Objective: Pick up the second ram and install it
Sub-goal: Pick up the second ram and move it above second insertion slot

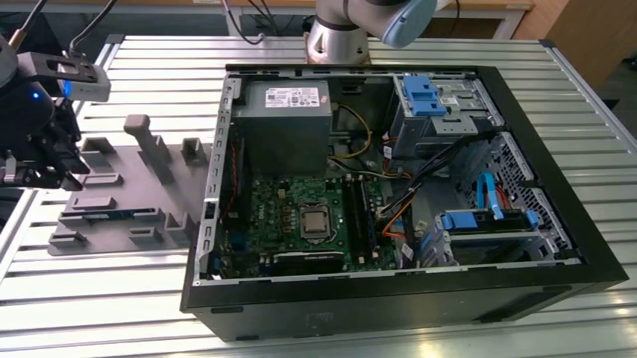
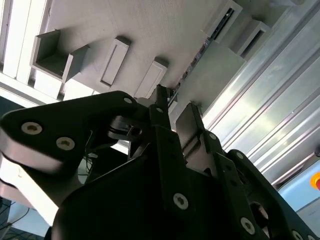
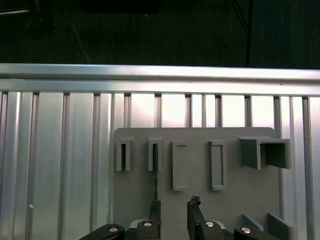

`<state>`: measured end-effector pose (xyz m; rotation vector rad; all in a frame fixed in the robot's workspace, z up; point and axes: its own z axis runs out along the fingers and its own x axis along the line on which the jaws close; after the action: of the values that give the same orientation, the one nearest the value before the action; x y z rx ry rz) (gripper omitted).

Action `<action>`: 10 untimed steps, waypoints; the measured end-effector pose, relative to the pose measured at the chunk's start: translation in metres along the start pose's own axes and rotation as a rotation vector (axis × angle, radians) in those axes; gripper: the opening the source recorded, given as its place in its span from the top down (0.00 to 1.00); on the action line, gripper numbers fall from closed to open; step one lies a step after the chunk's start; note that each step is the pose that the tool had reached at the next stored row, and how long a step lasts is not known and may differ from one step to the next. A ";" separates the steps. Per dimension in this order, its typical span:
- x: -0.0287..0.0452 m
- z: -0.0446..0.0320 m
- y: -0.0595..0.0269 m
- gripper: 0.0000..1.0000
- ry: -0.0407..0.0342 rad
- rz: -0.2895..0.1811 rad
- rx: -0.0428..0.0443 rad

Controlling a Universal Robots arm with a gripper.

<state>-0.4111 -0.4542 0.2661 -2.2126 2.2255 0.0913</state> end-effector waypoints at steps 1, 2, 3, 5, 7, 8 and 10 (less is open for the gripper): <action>0.0002 0.0010 0.0000 0.65 0.0007 -0.001 0.0012; 0.0005 0.0018 0.0000 0.65 0.0014 -0.002 0.0023; 0.0008 0.0029 -0.0001 0.65 0.0020 -0.002 0.0034; 0.0014 0.0056 -0.0003 0.65 0.0023 -0.003 0.0044; 0.0021 0.0091 -0.0005 0.65 0.0024 -0.003 0.0048; 0.0024 0.0109 -0.0006 0.65 0.0024 -0.003 0.0049; 0.0026 0.0143 -0.0007 0.65 0.0028 -0.003 0.0054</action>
<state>-0.4109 -0.4561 0.2517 -2.2146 2.2212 0.0821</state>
